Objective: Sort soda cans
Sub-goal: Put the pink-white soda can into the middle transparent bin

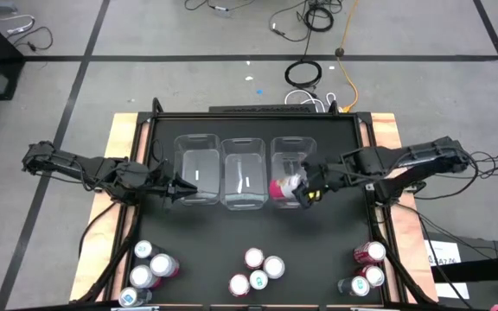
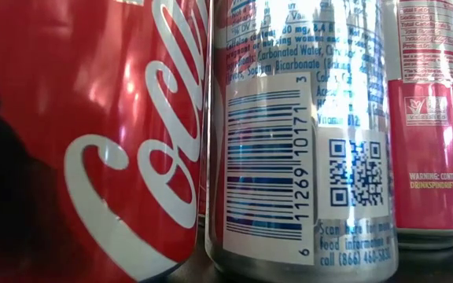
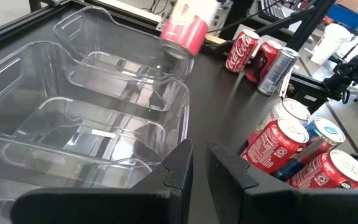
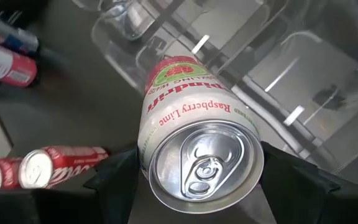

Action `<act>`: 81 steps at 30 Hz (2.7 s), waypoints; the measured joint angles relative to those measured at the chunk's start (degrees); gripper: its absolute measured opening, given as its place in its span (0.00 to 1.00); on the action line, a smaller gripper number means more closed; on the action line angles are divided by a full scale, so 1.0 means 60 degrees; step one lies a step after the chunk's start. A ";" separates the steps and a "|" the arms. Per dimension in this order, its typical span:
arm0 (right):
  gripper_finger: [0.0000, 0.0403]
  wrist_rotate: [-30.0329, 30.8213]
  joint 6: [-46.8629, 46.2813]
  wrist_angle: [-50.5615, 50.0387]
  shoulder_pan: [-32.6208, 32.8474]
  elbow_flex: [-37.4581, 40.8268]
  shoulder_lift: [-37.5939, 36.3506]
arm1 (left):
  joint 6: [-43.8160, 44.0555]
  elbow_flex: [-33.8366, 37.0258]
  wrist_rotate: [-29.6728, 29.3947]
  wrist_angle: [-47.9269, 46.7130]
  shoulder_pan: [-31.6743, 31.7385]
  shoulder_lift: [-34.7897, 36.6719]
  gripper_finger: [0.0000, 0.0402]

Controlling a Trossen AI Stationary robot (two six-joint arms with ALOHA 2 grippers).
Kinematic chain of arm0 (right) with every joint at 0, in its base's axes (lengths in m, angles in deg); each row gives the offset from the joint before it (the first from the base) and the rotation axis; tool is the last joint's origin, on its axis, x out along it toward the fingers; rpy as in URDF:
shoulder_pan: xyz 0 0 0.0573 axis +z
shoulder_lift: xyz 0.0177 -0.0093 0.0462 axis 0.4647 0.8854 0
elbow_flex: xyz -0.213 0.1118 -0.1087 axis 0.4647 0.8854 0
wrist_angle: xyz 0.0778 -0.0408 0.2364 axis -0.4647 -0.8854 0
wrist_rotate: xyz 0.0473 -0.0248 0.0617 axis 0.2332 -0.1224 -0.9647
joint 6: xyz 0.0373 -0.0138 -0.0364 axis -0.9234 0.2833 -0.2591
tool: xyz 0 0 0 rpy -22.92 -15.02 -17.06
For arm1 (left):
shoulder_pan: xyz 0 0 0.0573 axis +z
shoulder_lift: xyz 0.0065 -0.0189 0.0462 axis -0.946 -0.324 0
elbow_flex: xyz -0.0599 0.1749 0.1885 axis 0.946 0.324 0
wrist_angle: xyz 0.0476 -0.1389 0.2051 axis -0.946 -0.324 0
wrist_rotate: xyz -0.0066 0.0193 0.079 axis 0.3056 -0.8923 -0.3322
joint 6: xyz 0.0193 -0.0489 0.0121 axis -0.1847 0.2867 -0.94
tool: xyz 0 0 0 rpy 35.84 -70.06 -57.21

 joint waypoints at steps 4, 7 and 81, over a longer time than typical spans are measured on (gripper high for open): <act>0.69 -0.0251 0.0303 -0.0006 -0.0483 0.0000 0.0000 | 0.0000 0.0000 0.0000 -0.0002 0.0003 -0.0001 0.13; 0.69 -0.0355 0.0590 -0.0004 -0.0821 0.0000 -0.0002 | 0.0000 0.0000 0.0000 -0.0002 0.0003 0.0002 0.13; 0.69 -0.1009 0.3919 -0.2857 -0.4304 -0.8273 0.8914 | 0.0001 0.0000 -0.0015 -0.0013 0.0000 -0.0002 0.13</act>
